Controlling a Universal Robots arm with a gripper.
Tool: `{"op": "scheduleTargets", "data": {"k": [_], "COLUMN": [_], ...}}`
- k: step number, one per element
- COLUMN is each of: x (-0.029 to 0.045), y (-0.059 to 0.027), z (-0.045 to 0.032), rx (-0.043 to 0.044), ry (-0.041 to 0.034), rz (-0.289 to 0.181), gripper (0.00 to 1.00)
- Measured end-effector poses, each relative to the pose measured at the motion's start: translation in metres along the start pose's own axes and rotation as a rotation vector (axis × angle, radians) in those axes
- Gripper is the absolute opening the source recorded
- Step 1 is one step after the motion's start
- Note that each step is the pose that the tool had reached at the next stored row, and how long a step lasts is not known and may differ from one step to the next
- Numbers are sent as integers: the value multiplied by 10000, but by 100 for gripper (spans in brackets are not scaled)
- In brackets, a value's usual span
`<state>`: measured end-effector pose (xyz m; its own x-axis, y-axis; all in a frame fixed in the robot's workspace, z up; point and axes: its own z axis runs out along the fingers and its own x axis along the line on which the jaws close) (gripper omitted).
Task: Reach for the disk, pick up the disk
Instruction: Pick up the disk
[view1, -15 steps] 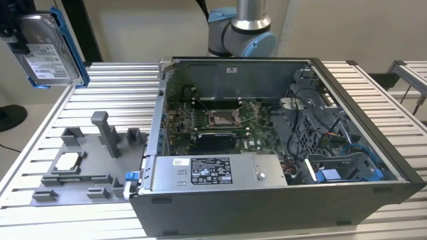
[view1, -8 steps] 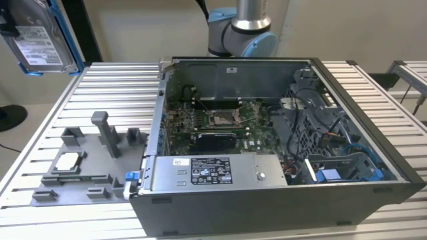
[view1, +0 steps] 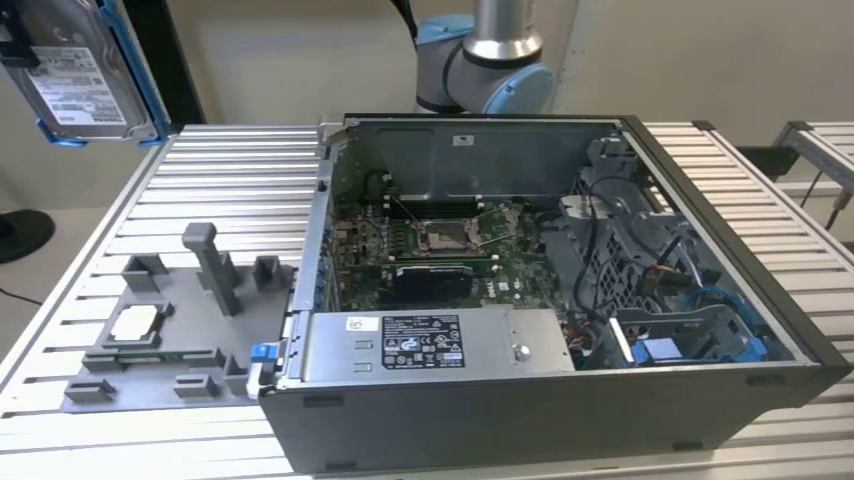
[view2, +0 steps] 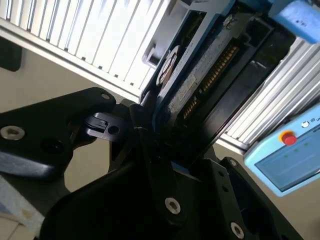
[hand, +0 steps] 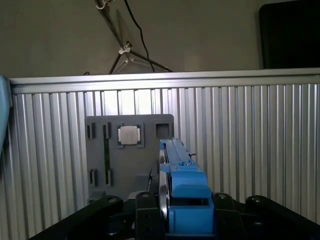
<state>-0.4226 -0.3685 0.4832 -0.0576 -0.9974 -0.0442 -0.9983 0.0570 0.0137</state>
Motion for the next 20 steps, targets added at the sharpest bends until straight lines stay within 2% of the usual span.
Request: {"op": "scheduleTargets", "data": {"k": [10,15,20], "x": [-27,-30,-56], "y": [-438,-475,-695], "z": [-5,-6,-8], "rx": [-3,-3,-5], "ry": [0,0,1], "rz": [3,2,3], "gripper": [0,0,0]}}
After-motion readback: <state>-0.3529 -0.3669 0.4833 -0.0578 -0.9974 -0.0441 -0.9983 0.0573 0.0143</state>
